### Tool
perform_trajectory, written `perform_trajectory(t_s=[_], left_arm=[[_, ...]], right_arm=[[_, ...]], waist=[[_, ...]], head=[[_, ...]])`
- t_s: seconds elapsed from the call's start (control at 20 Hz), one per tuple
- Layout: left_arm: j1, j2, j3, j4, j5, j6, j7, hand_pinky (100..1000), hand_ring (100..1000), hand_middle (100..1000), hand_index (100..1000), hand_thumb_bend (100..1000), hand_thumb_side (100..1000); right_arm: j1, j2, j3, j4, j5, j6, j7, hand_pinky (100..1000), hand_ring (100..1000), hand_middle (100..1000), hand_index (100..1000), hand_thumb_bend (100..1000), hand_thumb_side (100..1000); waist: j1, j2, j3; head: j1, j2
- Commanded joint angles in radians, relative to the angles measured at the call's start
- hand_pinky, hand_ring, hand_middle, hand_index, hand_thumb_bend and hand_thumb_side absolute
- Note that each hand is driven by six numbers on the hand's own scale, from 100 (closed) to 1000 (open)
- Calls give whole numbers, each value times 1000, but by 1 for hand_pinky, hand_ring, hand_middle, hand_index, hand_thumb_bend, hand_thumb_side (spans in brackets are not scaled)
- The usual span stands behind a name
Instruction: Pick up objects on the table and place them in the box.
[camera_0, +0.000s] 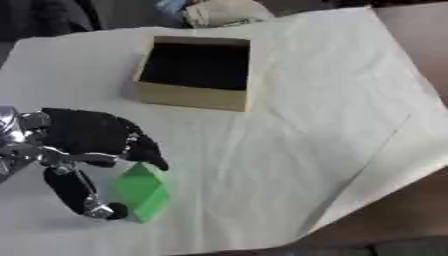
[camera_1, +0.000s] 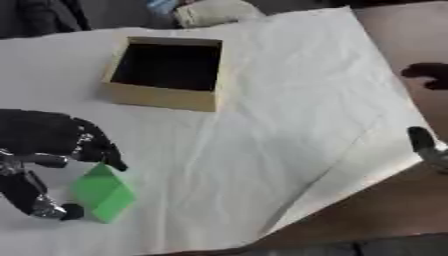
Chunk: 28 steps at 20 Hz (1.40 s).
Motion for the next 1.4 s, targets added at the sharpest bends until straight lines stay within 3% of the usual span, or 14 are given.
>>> perform_trajectory(t_s=[0.05, 0.5, 0.8, 1.4], left_arm=[[-24, 0, -2, 17, -32, 6, 21, 822, 773, 742, 894, 344, 395], [-41, -35, -40, 100, -84, -55, -22, 781, 691, 630, 855, 240, 352], [-33, -24, -34, 112, -72, -107, -110, 803, 728, 672, 881, 278, 367], [3, 71, 65, -24, 35, -59, -134, 824, 763, 721, 902, 278, 394]], right_arm=[[-11, -28, -3, -20, -9, 0, 3, 893, 1000, 902, 1000, 100, 111], [-13, -28, -1, -20, -11, -1, 6, 893, 1000, 902, 1000, 100, 114], [-12, -28, -3, -20, -10, 0, 6, 893, 1000, 902, 1000, 100, 114], [-7, -32, -5, -20, -6, 2, 2, 893, 1000, 902, 1000, 100, 112]], waist=[[-5, -18, -1], [-3, -16, -5], [-2, -16, -6], [0, -20, 2]], head=[[1, -3], [3, 0], [1, 2], [-6, 4]])
